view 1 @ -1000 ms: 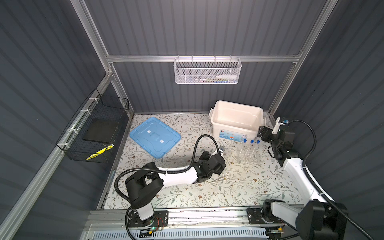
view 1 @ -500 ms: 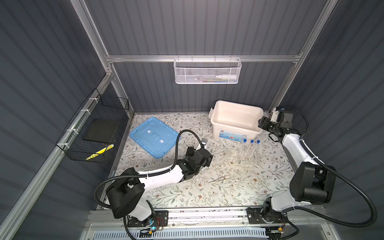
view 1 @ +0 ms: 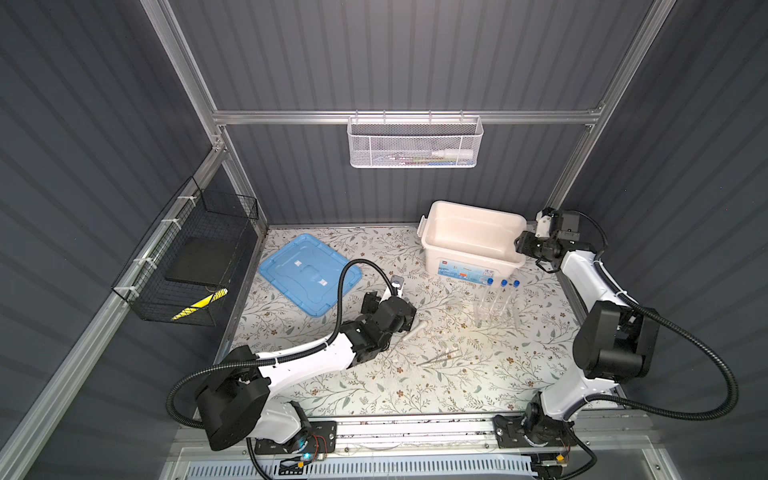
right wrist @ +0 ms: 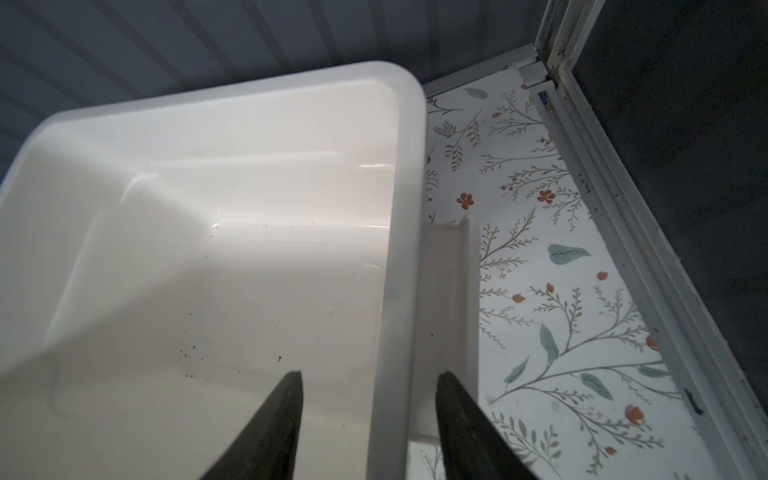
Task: Organize the chemistry lab equipment
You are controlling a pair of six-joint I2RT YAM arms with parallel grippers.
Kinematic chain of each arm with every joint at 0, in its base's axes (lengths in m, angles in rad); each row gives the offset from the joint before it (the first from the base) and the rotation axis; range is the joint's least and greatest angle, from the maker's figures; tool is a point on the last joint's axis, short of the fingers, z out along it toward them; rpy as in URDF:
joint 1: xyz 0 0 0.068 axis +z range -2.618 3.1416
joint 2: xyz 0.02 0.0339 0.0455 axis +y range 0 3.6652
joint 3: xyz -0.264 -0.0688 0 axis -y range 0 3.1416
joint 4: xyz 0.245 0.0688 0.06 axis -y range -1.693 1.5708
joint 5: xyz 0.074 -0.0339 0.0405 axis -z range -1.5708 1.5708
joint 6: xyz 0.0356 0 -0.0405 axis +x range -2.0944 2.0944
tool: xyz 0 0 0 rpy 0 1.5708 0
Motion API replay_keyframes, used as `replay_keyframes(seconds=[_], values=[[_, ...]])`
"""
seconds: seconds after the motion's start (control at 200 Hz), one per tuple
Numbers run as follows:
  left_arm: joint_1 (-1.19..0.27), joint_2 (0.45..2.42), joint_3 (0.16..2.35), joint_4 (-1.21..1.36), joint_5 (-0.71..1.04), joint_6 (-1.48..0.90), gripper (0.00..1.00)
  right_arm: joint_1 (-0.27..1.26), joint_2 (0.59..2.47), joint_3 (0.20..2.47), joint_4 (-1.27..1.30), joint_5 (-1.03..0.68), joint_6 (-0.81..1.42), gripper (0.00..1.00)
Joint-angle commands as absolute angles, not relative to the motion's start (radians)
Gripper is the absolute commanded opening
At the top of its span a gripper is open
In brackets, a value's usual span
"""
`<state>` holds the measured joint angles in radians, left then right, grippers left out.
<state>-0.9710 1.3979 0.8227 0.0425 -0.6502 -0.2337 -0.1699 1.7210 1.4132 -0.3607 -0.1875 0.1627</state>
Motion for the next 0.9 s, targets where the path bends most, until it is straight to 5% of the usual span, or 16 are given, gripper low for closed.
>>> replay_keyframes(seconds=[0.0, 0.205, 0.895], values=[[-0.962, 1.370, 0.811, 0.029, -0.675, -0.246, 1.00, -0.156, 1.749, 1.457, -0.431, -0.194, 0.101, 0.49], [-0.947, 1.364, 0.818, -0.007, -0.687, -0.263, 1.00, -0.129, 1.801, 1.513, -0.457, -0.223, 0.059, 0.39], [-0.926, 1.278, 0.767, -0.046, -0.725, -0.293, 1.00, 0.043, 1.922, 1.659, -0.519, -0.264, -0.025, 0.28]])
